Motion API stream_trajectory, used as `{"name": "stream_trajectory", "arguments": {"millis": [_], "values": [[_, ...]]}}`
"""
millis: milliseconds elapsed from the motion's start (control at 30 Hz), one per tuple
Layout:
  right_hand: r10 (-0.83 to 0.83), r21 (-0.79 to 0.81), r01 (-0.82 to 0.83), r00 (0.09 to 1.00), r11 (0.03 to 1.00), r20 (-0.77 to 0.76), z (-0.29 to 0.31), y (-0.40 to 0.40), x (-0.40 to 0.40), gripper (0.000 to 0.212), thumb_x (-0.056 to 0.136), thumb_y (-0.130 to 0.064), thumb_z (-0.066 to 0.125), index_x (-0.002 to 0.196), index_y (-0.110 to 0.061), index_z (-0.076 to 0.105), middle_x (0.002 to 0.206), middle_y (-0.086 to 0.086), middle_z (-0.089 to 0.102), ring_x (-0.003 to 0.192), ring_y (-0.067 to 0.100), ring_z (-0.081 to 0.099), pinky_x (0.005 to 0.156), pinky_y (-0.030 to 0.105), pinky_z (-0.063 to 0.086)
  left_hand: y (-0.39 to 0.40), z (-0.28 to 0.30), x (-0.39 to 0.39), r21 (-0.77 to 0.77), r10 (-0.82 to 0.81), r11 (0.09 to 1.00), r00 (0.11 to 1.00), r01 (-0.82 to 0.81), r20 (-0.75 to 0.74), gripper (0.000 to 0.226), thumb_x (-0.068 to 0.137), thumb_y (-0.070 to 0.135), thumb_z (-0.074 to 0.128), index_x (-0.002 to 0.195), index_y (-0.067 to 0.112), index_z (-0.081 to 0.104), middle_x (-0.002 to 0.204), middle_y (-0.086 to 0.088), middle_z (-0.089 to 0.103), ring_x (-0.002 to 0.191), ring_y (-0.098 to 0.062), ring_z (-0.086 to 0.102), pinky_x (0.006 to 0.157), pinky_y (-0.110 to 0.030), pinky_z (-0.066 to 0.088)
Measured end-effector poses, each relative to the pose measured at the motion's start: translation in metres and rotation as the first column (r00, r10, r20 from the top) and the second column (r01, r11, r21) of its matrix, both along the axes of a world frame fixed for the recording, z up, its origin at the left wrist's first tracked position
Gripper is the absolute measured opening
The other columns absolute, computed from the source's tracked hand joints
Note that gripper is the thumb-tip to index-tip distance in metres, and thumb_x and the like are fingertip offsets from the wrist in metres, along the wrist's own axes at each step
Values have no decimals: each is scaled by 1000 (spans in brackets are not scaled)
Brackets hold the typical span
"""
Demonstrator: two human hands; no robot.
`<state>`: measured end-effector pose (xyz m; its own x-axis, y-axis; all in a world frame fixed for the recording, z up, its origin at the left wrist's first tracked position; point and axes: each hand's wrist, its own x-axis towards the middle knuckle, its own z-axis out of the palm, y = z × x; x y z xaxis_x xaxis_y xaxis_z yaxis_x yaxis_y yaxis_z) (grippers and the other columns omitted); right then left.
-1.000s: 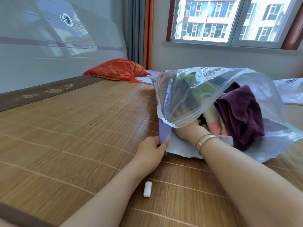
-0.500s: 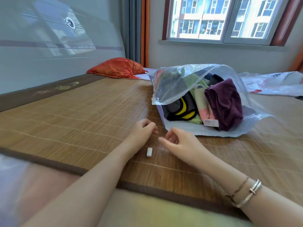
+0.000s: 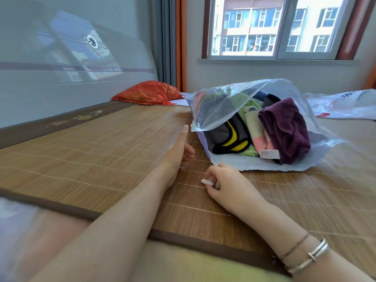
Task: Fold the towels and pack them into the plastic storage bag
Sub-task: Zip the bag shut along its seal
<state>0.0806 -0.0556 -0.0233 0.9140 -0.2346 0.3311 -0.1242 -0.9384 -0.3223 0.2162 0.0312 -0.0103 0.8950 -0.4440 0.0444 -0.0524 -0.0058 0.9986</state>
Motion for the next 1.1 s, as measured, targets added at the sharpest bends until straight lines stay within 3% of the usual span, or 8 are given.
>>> {"name": "stream_trajectory", "arguments": {"millis": [100, 233, 400, 533, 767, 867, 933, 1100], "values": [[-53, -41, 53, 999, 998, 3, -2, -6, 2, 15, 94, -28, 51, 104, -22, 60, 99, -6, 51, 87, 12, 55, 73, 28, 50, -15, 21, 9, 42, -23, 999, 999, 24, -23, 60, 78, 75, 45, 56, 21, 58, 57, 3, 58, 56, -11, 49, 59, -28, 36], [-78, -73, 84, 994, 994, 74, -5, -10, 7, 13, 92, -24, 51, 92, -17, 62, 90, -4, 50, 80, 13, 53, 68, 26, 45, -27, 36, 18, 2, -109, 994, 994, 110, -19, 30, 94, 31, 53, 66, 20, 54, 47, 9, 50, 42, -5, 42, 47, -19, 33], [-129, 319, 73, 979, 945, 155, 10, -17, 2, 16, 89, -32, 64, 77, -23, 69, 68, -4, 65, 64, 7, 60, 61, 22, 46, -26, 28, 0, -87, -181, 981, 982, 176, -55, 31, 96, 18, 51, 65, 21, 50, 37, 14, 44, 29, 0, 37, 39, -15, 30], [-175, 738, 99, 984, 668, 27, 31, -19, -20, 11, 89, -23, 65, 82, -18, 71, 66, -2, 68, 57, 8, 56, 46, 19, 41, -26, 14, -40, -161, -298, 945, 952, 284, -67, 28, 94, 19, 55, 66, 18, 51, 46, 8, 44, 34, -1, 40, 38, -15, 33], [-225, 993, -33, 973, 115, 59, 17, -10, -107, 17, 86, -7, 64, 100, 3, 68, 79, 12, 72, 59, 11, 60, 51, 18, 48, -24, -5, -111, -248, -340, 910, 940, 332, 13, 23, 93, 26, 60, 74, 14, 53, 50, 7, 41, 42, -1, 39, 44, -10, 35], [-219, 992, -87, 970, 93, 105, 25, -6, -121, 11, 88, -9, 62, 96, -4, 67, 89, 14, 75, 68, 12, 71, 51, 16, 50, -18, -8, -133, -271, -365, 894, 931, 357, 21, 23, 93, 25, 60, 80, 7, 64, 62, 2, 62, 59, -5, 55, 62, -14, 45], [-187, 992, -71, 978, 101, 89, 30, -2, -125, 7, 90, -9, 59, 94, -6, 64, 90, 13, 75, 74, 14, 73, 52, 17, 49, -15, -8, -140, -261, -344, 903, 938, 340, 32, 32, 91, 28, 62, 94, -3, 65, 84, -10, 67, 79, -18, 60, 81, -30, 48], [-158, 988, -65, 984, 139, 87, 36, 7, -141, 7, 92, -12, 58, 99, -9, 57, 94, 11, 75, 85, 20, 73, 57, 19, 48, -9, -9, -147, -259, -362, 893, 930, 367, 68, 22, 92, 30, 60, 86, 11, 67, 78, -4, 71, 76, -14, 65, 77, -28, 52]]}}
